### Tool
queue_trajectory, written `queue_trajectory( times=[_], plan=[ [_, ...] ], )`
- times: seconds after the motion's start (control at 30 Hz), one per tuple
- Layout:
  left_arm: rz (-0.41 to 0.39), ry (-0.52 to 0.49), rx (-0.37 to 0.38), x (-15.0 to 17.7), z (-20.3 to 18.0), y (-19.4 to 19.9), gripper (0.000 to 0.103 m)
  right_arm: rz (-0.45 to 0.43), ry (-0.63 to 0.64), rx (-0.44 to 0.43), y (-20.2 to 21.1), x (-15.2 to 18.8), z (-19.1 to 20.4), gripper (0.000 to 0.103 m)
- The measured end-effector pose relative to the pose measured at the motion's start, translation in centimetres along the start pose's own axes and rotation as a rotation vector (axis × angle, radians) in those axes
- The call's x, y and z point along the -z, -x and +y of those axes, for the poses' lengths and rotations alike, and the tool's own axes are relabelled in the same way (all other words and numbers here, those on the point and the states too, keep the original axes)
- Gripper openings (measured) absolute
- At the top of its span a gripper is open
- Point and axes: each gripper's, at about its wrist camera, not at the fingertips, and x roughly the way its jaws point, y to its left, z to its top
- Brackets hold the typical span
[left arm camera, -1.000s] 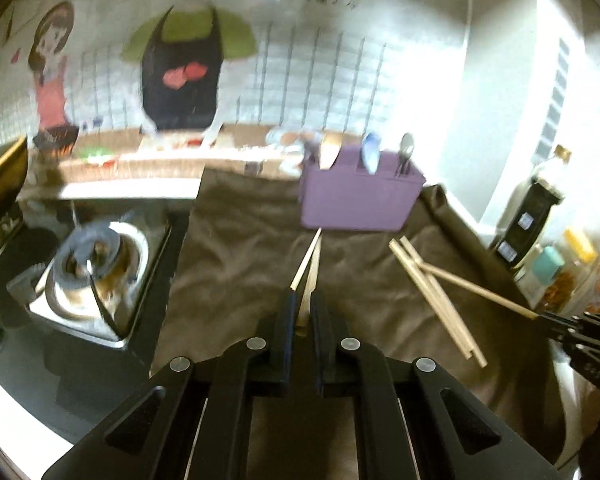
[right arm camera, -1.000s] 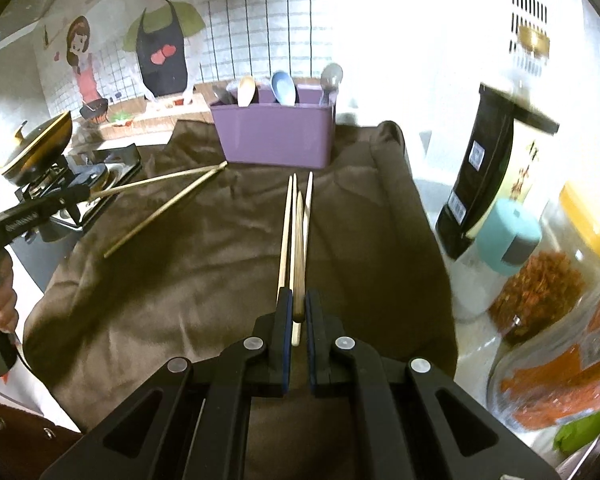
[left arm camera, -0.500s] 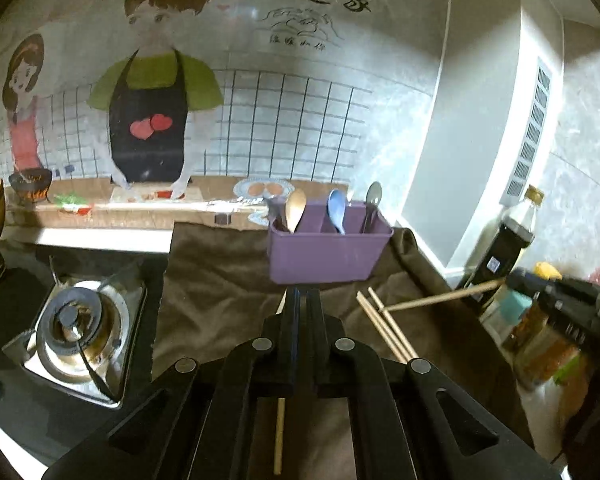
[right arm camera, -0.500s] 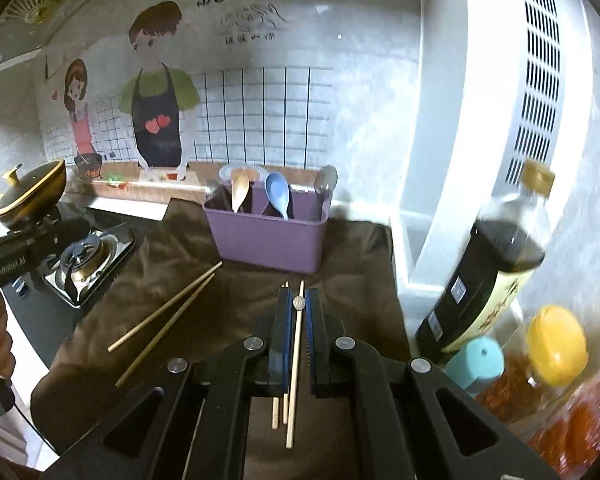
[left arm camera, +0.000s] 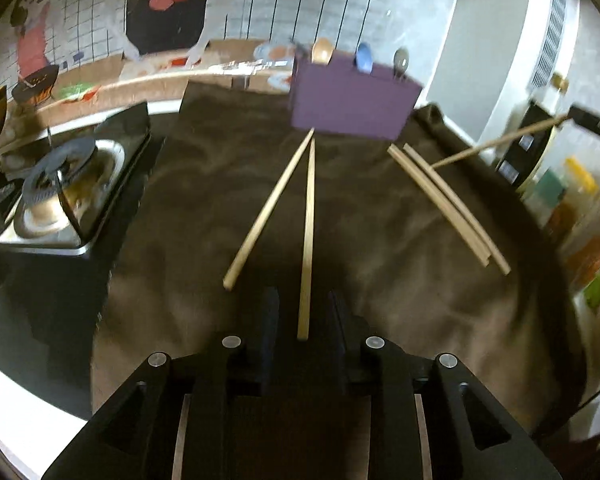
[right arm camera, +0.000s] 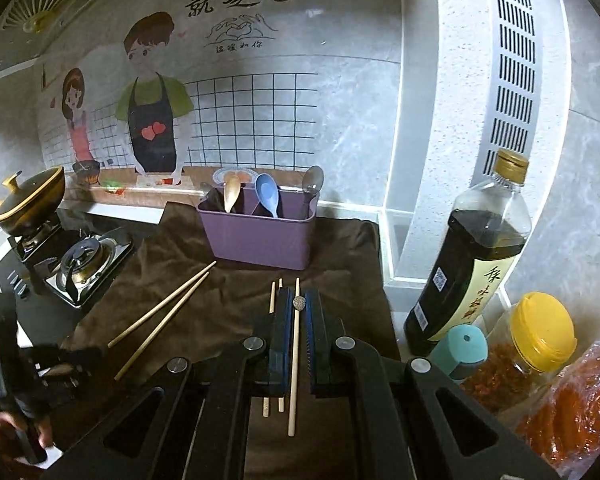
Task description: Organize utensils
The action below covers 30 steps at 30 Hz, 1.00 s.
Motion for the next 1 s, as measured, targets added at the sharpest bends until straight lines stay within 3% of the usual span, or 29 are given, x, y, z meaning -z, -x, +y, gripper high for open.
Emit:
queue_trajectory(
  times=[0.43,0.47,0.53,0.57,0.73,1.0],
  plan=[
    [0.066,0.019,-0.085,0.2,-0.7,-2.8,0.025,-0.008,0.021,-0.011,0.4,0.0,1.0,0.005],
    [0.066,0.020,-0.086,0.1,-0.7,-2.8,0.024,-0.009,0.022,-0.010,0.4,0.0,1.0,0.005],
    [0.066,0.028,-0.076,0.0,-0.6,-2.9,0.007,-0.011,0.021,-0.013,0.4,0.0,1.0,0.005],
    [0.066,0.038,-0.065,0.0,-0.5,-2.8,0.007,-0.014,0.020,-0.014,0.4,-0.1,0.9,0.005],
    [-0.065,0.020,-0.067,-2.2,-0.9,0.7,0.007,-0.018,0.008,-0.020,0.6,-0.5,0.5,0.005],
    [-0.285,-0.025,-0.062,-8.8,-2.0,6.6,0.006,-0.047,-0.001,-0.030,0.7,-2.1,0.4,0.005]
  ],
)
